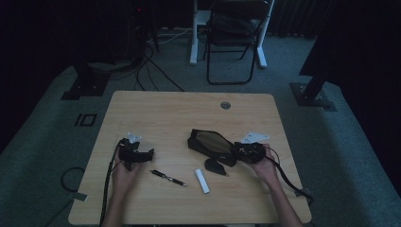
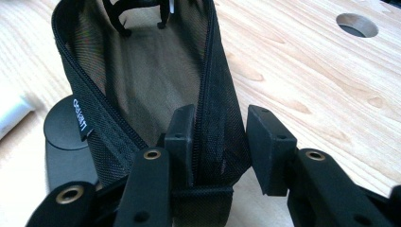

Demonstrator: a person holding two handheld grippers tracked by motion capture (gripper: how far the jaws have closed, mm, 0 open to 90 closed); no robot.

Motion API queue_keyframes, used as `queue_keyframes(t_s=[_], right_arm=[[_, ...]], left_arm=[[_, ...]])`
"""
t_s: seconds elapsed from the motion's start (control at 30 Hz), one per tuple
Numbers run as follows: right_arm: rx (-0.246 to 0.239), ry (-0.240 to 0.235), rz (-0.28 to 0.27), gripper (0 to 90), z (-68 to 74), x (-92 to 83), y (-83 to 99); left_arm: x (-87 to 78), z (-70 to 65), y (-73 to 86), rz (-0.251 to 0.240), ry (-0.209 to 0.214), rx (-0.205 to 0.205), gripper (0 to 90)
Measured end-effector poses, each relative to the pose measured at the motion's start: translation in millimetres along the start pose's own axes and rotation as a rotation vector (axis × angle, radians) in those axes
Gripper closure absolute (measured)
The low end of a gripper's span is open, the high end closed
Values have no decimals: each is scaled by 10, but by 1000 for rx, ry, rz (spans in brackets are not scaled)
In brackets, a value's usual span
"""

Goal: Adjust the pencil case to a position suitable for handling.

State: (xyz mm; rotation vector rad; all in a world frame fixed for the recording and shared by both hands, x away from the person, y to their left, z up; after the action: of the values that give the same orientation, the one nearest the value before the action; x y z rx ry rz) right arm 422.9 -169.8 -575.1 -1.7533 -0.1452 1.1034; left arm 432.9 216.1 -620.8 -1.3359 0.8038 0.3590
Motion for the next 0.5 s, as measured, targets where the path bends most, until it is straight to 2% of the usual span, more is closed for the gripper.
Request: queue_keyframes(t_s=[0.23, 0.5], right_arm=[[0, -22, -11, 626, 129, -28, 17], [-2, -35, -11, 602, 210, -37, 24]], left_arm=[[0, 0, 0, 0, 0, 0, 85], [0, 0, 0, 0, 0, 0, 85]])
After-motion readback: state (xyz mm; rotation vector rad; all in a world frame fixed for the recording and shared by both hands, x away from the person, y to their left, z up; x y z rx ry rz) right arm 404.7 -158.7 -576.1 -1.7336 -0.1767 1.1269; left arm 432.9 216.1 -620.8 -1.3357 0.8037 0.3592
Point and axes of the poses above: each handheld gripper's, and its own axes: x roughly forward along the jaws, y roughly out of its underside, z roughly to its left, the point moved 9 cm from there along x, roughly forward along the jaws, and after that the axes turned 1 degree about -z, right-handed, at the moved point
